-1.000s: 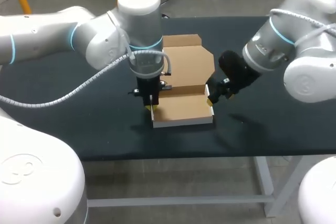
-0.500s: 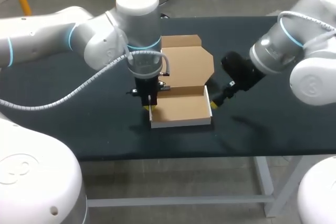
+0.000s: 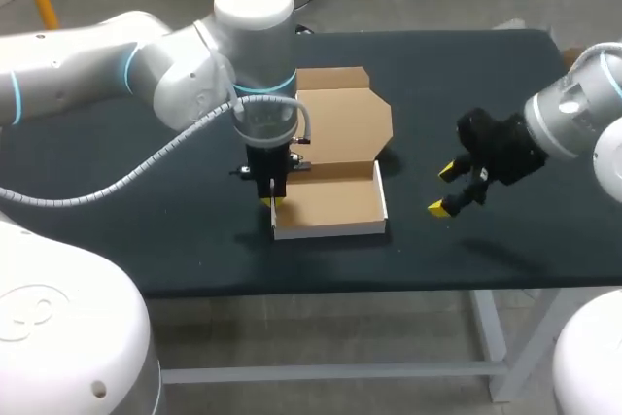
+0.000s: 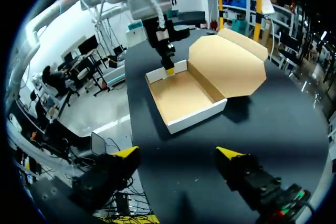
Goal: Assemble the packaging by folding the flat box into shape, placing the metal phone stand inside, and closing the box properly
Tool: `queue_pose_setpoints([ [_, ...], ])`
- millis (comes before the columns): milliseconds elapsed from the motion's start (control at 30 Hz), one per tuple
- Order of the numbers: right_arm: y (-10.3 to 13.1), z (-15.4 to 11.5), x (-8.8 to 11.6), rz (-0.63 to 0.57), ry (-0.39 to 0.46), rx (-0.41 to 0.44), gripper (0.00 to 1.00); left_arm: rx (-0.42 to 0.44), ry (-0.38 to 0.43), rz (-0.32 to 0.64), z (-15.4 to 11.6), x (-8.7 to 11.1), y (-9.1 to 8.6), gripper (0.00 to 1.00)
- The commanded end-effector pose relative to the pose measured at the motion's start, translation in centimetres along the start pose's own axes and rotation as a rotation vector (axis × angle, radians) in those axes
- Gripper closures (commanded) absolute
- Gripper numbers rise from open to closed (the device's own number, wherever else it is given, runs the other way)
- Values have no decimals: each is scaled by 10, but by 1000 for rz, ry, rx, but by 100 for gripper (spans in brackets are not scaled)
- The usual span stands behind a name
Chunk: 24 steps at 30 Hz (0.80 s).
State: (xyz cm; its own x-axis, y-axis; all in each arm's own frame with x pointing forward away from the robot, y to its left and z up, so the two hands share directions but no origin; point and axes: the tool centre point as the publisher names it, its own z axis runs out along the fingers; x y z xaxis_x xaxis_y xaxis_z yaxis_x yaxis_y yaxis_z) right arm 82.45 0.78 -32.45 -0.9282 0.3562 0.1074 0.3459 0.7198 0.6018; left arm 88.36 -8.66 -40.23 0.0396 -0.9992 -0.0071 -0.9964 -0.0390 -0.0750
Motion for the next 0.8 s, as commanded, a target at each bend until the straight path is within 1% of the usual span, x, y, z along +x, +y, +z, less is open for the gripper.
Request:
queue_pose_setpoints([
  [33, -6, -13, 8, -15, -1, -44, 0, 6, -21, 1, -2, 2, 2, 100],
  [200, -12, -19, 12, -38, -4, -61, 0, 17, -40, 9, -2, 1, 4, 100],
  [600, -14, -19, 16, -61, -4, -51, 0, 61, -245, 46, 5, 0, 3, 100],
  [700, -16, -20, 16, -65, -2, -54, 0, 71, -285, 50, 8, -1, 3, 100],
  [800, -16, -21, 17, -70, -4, -56, 0, 75, -303, 53, 9, -2, 2, 100],
])
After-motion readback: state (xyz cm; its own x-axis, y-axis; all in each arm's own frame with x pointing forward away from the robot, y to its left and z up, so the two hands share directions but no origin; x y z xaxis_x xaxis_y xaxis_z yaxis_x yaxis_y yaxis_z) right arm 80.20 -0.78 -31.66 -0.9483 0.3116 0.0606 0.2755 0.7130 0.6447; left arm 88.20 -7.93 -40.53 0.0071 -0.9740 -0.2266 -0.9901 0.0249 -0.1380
